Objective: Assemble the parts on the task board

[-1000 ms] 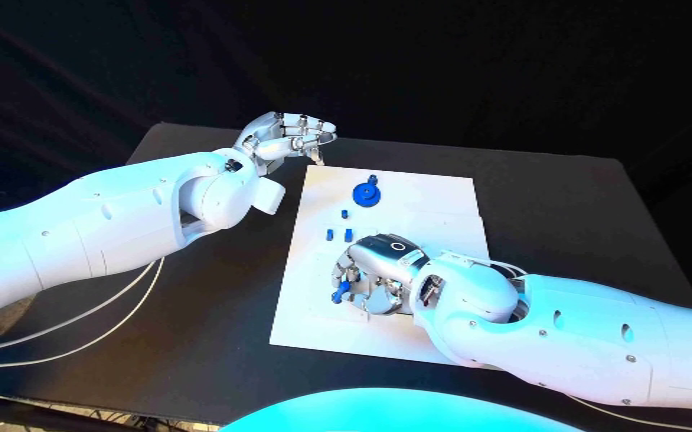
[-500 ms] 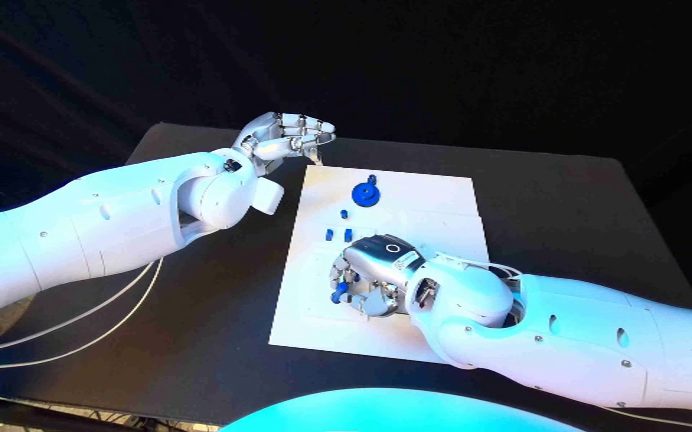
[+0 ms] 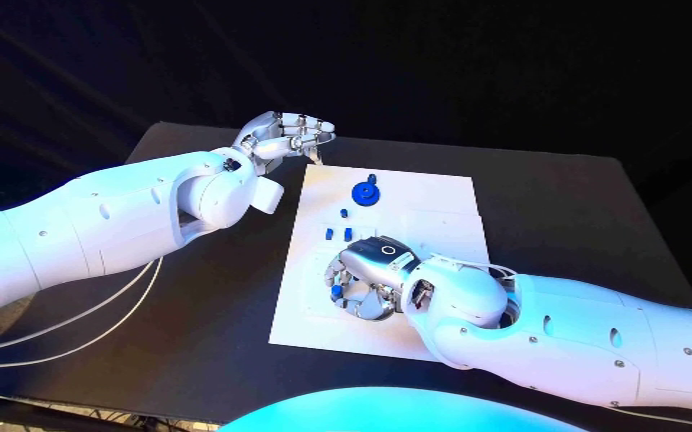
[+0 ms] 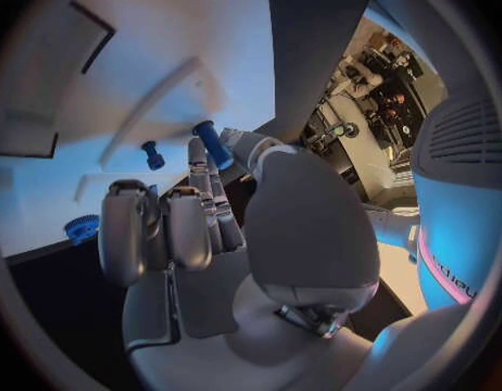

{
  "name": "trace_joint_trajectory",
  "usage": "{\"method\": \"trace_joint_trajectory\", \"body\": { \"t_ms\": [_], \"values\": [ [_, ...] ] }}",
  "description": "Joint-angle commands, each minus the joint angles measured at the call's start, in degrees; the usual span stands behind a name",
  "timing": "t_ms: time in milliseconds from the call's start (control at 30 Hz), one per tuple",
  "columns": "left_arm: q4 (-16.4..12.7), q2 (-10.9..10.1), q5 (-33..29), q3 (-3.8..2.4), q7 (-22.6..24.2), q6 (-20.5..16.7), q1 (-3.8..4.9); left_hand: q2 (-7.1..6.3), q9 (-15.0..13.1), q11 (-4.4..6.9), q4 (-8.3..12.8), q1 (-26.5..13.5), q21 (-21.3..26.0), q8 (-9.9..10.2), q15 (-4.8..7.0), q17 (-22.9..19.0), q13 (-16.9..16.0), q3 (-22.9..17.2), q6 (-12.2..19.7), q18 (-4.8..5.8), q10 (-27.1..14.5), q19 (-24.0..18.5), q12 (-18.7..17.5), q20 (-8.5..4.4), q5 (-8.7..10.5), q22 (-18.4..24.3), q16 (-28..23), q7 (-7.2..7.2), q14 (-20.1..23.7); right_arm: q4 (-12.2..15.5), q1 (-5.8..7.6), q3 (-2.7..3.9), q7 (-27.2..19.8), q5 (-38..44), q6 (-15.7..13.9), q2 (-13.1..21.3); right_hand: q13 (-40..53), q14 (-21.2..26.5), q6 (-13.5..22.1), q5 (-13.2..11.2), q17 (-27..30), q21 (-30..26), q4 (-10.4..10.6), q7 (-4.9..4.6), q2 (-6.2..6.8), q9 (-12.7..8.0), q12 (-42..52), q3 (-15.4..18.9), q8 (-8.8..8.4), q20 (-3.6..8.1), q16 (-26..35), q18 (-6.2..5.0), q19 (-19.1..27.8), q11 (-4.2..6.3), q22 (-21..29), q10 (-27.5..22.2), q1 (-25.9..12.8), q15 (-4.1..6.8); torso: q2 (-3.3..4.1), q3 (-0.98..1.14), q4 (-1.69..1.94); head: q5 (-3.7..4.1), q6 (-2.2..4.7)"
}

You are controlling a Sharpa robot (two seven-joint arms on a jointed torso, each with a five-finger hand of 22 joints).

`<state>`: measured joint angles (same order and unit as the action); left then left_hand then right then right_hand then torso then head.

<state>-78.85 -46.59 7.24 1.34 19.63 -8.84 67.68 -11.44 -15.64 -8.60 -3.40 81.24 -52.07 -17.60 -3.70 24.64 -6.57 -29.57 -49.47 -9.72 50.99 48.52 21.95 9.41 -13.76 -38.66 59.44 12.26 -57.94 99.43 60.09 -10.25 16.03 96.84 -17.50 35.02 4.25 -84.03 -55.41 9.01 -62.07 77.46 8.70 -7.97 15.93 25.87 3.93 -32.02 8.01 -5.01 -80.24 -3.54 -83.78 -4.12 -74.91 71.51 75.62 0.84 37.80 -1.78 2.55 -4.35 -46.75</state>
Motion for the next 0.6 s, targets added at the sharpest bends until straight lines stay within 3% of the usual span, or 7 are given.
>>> {"method": "trace_joint_trajectory", "body": {
  "t_ms": [33, 400, 600],
  "values": [
    [-0.13, 0.02, -0.19, -0.04, 0.13, 1.03, 0.02, 0.11, 0.03, -0.09, 0.23, 0.38, 0.1, -0.34, -0.42, -0.08, 0.09, 0.11, 0.16, -0.83, -0.33, 0.48, 0.27, 0.06, -0.14, 0.01, -0.25, -0.07, 0.16, 0.06, -0.07, -0.03, -0.2, 0.64, 0.27, 0.07, -0.09, -0.91, 0.5, 0.13, 0.29, -0.37, -0.07, -0.02, 0.58, -0.15, -0.21, 0.5, -0.35, -0.32, 0.11, 0.1, 0.14, -0.08, -2.95, -0.79, -0.13, -0.37, 0.01, 0.0, 0.02, 0.0, -0.04],
    [-0.1, -0.03, -0.19, -0.04, 0.06, 1.09, 0.02, 0.11, 0.04, -0.09, 0.22, 0.36, 0.1, -0.41, -0.43, -0.12, 0.14, 0.16, 0.19, -0.82, -0.39, 0.47, 0.32, 0.07, -0.13, 0.0, -0.27, -0.08, 0.17, 1.04, -0.15, -0.04, -0.06, 0.56, -4.17, 1.12, 0.0, -0.49, 3.94, 0.57, 1.78, -2.18, -1.31, -0.05, 0.47, -1.19, 0.58, 4.89, -2.63, -0.43, 0.78, -0.28, 0.84, -0.19, -1.58, -3.91, -0.28, -0.45, 0.02, 0.07, -0.02, 0.17, 0.15],
    [-0.05, -0.08, -0.19, -0.03, 0.05, 1.12, 0.02, 0.11, 0.04, -0.09, 0.22, 0.36, 0.1, -0.41, -0.43, -0.12, 0.14, 0.16, 0.19, -0.82, -0.39, 0.47, 0.32, 0.07, -0.13, 0.0, -0.27, -0.08, 0.17, 3.36, -0.02, 0.21, -2.31, -0.67, -10.05, 3.98, 0.18, -0.39, 5.1, 1.49, 2.36, -3.02, -1.25, 0.25, -0.38, -1.59, 1.95, 10.33, -3.37, -0.5, 1.02, -0.41, 1.0, -0.37, -1.06, -6.52, 0.87, -0.58, -0.04, 0.06, -0.07, 0.48, 0.39]
  ]
}}
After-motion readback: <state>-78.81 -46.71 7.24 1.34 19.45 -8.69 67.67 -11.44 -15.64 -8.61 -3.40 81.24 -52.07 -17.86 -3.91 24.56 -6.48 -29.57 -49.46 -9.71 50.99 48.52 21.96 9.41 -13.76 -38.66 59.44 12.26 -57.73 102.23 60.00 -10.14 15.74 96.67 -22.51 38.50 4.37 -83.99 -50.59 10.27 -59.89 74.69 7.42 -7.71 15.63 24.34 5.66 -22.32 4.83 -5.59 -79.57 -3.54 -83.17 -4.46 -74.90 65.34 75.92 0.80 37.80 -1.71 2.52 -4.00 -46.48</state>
